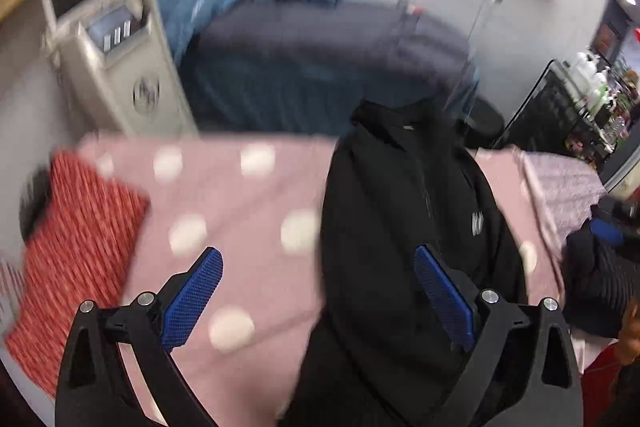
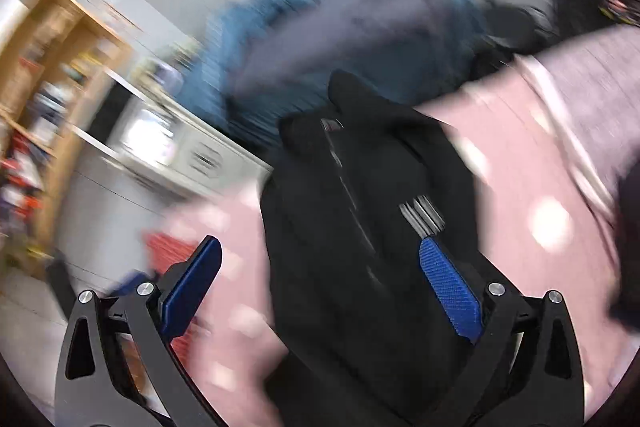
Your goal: Fold large clothes
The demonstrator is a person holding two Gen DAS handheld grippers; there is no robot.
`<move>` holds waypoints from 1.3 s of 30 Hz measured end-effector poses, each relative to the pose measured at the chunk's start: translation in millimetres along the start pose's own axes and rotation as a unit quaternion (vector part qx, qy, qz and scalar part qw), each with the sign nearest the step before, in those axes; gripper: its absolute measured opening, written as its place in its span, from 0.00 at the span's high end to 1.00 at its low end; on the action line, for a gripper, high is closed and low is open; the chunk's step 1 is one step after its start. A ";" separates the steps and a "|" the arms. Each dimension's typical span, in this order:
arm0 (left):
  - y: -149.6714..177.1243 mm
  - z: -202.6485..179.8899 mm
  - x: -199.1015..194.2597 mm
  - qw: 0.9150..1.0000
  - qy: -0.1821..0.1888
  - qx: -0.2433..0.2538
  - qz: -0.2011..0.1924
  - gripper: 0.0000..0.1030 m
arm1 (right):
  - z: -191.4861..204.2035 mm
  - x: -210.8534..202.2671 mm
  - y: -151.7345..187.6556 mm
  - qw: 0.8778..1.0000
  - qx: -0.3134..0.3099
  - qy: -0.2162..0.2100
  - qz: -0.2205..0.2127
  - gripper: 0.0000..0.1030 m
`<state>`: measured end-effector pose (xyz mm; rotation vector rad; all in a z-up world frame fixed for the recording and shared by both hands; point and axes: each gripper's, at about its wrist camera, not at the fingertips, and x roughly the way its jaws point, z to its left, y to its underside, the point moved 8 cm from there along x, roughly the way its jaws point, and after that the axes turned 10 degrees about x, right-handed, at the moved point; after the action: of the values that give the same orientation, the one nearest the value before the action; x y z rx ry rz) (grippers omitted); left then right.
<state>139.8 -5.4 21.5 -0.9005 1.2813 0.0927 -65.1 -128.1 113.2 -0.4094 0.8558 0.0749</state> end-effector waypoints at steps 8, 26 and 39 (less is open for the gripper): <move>177.9 8.7 71.7 0.974 0.072 -0.113 0.183 0.08 | -165.4 43.2 161.6 0.974 -0.027 0.180 0.134 0.05; 121.8 -179.0 97.2 0.964 0.134 0.058 0.223 0.08 | -159.8 11.4 148.9 0.986 -0.002 0.149 0.081 0.05; 196.6 -85.6 99.0 0.954 0.118 -0.038 0.272 0.94 | -170.6 9.8 163.8 0.984 -0.006 0.155 0.084 0.05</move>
<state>1.9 32.2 -166.5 -0.6129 1.7350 0.4828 -218.3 -43.3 -46.1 -0.3657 1.1978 0.1750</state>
